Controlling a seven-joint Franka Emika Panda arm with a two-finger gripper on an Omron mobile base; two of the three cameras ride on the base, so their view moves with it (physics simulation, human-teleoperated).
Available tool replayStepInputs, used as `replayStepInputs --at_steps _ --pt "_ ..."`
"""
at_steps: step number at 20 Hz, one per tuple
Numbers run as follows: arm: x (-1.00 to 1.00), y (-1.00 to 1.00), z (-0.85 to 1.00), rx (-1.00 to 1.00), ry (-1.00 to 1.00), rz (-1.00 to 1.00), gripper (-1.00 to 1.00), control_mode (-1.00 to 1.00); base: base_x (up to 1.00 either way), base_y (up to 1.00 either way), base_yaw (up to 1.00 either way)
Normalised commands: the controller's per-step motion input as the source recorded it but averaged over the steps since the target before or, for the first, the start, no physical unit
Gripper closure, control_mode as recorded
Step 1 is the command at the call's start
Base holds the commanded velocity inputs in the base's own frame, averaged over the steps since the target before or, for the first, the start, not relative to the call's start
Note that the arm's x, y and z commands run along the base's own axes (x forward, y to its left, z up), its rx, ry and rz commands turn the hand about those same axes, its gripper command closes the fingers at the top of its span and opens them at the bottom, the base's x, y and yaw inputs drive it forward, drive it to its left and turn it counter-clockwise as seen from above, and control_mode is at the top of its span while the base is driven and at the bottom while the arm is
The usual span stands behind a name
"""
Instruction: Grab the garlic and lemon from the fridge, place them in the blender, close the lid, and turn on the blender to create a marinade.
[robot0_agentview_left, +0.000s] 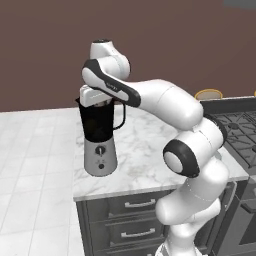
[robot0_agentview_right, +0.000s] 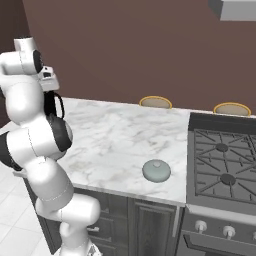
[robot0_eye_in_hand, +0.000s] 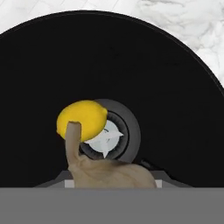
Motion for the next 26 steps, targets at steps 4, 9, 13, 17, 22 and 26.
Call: replayStepInputs --at_steps 4,9,13,17,22,26 --pt "-0.04 0.0 -0.04 0.0 -0.01 0.0 -1.0 -1.0 0.0 0.0 0.0" --pt "-0.01 0.0 0.0 0.0 0.0 0.0 -1.0 -1.0 0.0 0.0 0.0" --pt "-0.17 0.0 0.1 0.0 -0.02 0.0 -1.0 -1.0 0.0 0.0 0.0" --pt "-0.41 -0.03 0.6 0.01 -0.07 0.0 -1.0 -1.0 0.0 0.0 0.0" --pt "-0.66 -0.44 0.69 0.04 -0.16 0.0 -1.0 -1.0 0.0 0.0 0.0" --pt "-0.92 -0.9 0.21 0.13 -0.15 -0.07 -1.0 -1.0 0.0 0.0 0.0"
